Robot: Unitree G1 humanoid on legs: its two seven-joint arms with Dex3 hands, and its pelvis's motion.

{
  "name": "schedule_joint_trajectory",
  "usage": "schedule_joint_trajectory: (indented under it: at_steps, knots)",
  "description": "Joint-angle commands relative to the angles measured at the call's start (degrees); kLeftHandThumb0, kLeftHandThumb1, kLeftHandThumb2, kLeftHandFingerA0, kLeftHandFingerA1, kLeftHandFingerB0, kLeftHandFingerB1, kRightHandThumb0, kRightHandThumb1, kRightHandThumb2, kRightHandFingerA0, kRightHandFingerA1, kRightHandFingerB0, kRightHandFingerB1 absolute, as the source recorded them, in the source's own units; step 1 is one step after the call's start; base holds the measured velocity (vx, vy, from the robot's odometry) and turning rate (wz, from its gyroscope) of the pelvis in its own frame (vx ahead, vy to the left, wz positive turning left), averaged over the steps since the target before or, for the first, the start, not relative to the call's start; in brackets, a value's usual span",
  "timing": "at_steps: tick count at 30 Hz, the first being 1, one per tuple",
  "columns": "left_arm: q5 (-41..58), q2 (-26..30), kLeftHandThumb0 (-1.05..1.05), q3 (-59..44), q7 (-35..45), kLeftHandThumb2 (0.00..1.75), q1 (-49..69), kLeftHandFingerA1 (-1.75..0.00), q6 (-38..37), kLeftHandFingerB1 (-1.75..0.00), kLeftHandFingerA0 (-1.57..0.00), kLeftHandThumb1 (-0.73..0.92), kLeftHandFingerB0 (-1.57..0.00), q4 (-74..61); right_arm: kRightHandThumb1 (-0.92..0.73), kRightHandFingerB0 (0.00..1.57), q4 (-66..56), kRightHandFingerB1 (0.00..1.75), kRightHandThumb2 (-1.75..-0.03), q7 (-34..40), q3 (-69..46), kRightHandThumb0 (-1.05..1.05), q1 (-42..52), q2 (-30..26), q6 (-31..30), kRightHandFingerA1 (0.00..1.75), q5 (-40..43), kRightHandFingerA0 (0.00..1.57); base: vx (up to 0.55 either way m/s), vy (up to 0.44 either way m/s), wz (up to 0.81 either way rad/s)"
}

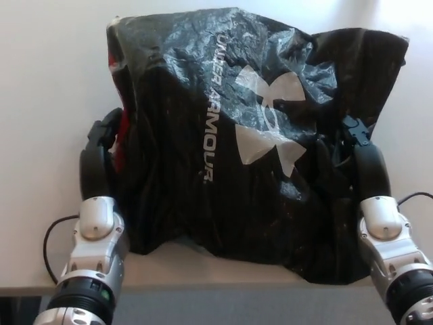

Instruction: A plastic bag is kept in the middle of the desk and the robot uses both its hands to grab the bag from the left and right and brings its hands close together to compress the bag

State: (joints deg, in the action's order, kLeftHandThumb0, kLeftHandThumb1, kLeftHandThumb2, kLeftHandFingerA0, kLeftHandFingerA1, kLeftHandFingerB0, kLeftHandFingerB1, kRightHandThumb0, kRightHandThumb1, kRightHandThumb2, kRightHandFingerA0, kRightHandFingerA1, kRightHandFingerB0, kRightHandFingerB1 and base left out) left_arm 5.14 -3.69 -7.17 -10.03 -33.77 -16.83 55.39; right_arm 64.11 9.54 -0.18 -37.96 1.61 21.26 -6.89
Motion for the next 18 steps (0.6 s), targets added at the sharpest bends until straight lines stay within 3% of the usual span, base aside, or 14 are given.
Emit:
schedule_joint_trajectory:
  at_steps: [1, 3, 4, 5, 9, 10, 12, 13, 14, 15, 16, 17, 18]
  knots:
    - [-1.2, -2.0, -0.68, 0.7, -0.8, 0.78, -0.1, -0.40, -1.6, -0.31, -0.20, 0.92, -0.21, 0.3, -0.72, 0.04, -1.6, 0.34, -1.12, -1.7, 1.8, -0.72, 0.6, 3.4, 0.9, 0.35, -0.2, 0.00, 0.00, 0.000, 0.00]
    - [-1.7, -2.6, -0.69, 1.1, -1.3, 0.78, -0.5, -0.40, -1.6, -0.31, -0.20, 0.92, -0.21, 0.0, -0.71, 0.05, -2.4, 0.30, -1.11, -2.6, 1.8, -0.73, 0.6, 4.0, 1.3, 0.34, 0.4, 0.01, 0.00, 0.000, 0.00]
    - [-1.7, -3.0, -0.69, 1.2, -1.6, 0.78, -0.8, -0.40, -1.7, -0.31, -0.20, 0.92, -0.21, 0.0, -0.91, 0.08, -2.5, 0.23, -0.72, -2.7, 1.8, -0.78, 0.4, 4.2, 1.6, 0.26, 0.5, 0.05, 0.00, 0.000, 0.00]
    - [-1.5, -3.3, -0.68, 1.2, -1.5, 0.77, -1.0, -0.40, -1.7, -0.31, -0.20, 0.92, -0.21, -0.3, -0.74, 0.05, -2.7, 0.28, -1.11, -2.6, 1.9, -0.78, 0.2, 4.3, 1.6, 0.30, 0.4, 0.03, 0.00, 0.000, 0.00]
    - [-1.2, -4.1, -0.68, 1.7, 0.0, 0.79, -1.3, -0.40, -1.8, -0.31, -0.16, 0.92, -0.19, -2.0, -0.74, 0.07, -3.5, 0.28, -1.11, -2.6, 2.2, -0.79, -0.3, 4.9, 2.1, 0.30, 0.2, 0.04, 0.00, 0.000, 0.00]
    - [-1.1, -4.6, -0.33, 2.3, 1.3, 1.16, -1.0, -0.51, -1.7, -0.48, -0.02, 0.59, 0.00, -3.9, -0.72, 0.08, -4.2, 0.26, -1.10, -3.4, 2.0, -0.83, -0.5, 5.2, 3.0, 0.38, 0.8, 0.05, 0.00, 0.000, 0.00]
    - [-1.1, -5.1, -0.33, 3.3, 2.6, 1.16, -0.5, -0.52, -1.7, -0.48, -0.02, 0.58, 0.00, -6.1, -0.72, 0.07, -5.6, 0.26, -1.11, -4.3, 1.9, -0.84, -0.6, 5.6, 3.5, 0.41, 1.3, 0.05, 0.00, 0.000, 0.00]
    - [-0.7, -5.4, -0.74, 3.9, 4.2, 1.15, -0.3, -0.42, -1.8, -0.35, -0.02, 0.81, -0.11, -7.4, -0.92, 0.11, -6.7, 0.23, -0.68, -4.7, 2.2, -0.85, -0.6, 5.8, 3.5, 0.33, 1.3, 0.10, 0.00, 0.000, 0.00]
    - [-0.7, -5.4, -0.73, 4.4, 5.2, 1.16, -0.1, -0.39, -2.5, -0.33, -0.01, 0.83, -0.12, -8.1, -0.72, 0.07, -7.4, 0.26, -1.11, -5.1, 2.5, -0.83, -0.6, 5.8, 3.7, 0.40, 1.0, 0.04, 0.00, 0.000, 0.00]
    - [-1.0, -5.5, -0.73, 4.8, 5.6, 1.16, 0.0, -0.39, -3.1, -0.33, -0.01, 0.83, -0.12, -8.6, -0.72, 0.07, -8.0, 0.26, -1.11, -5.4, 2.8, -0.83, -0.6, 5.7, 3.9, 0.40, 0.8, 0.04, 0.00, 0.000, 0.00]
    - [-2.0, -5.5, -0.72, 5.8, 5.2, 0.83, 0.2, -0.34, -4.3, -0.25, -0.05, 0.92, -0.12, -9.4, -0.73, 0.04, -8.7, 0.28, -1.11, -4.6, 4.0, -0.80, -0.3, 5.2, 6.3, 0.41, -0.8, 0.04, 0.00, 0.000, 0.00]
    - [-2.6, -5.5, -0.73, 6.3, 4.7, 1.19, 0.2, -0.37, -4.7, -0.34, -0.03, 0.86, -0.11, -9.7, -0.84, 0.11, -9.5, 0.25, -0.76, -3.6, 4.5, -0.86, -0.1, 5.3, 7.6, 0.33, -1.6, 0.07, 0.00, 0.000, 0.00]
    - [-3.3, -5.6, -0.73, 6.9, 3.9, 1.19, 0.2, -0.37, -5.0, -0.34, -0.03, 0.86, -0.11, -10.0, -0.84, 0.11, -10.5, 0.25, -0.76, -2.2, 5.1, -0.86, 0.3, 5.3, 9.3, 0.33, -2.4, 0.07, 0.00, 0.000, 0.00]
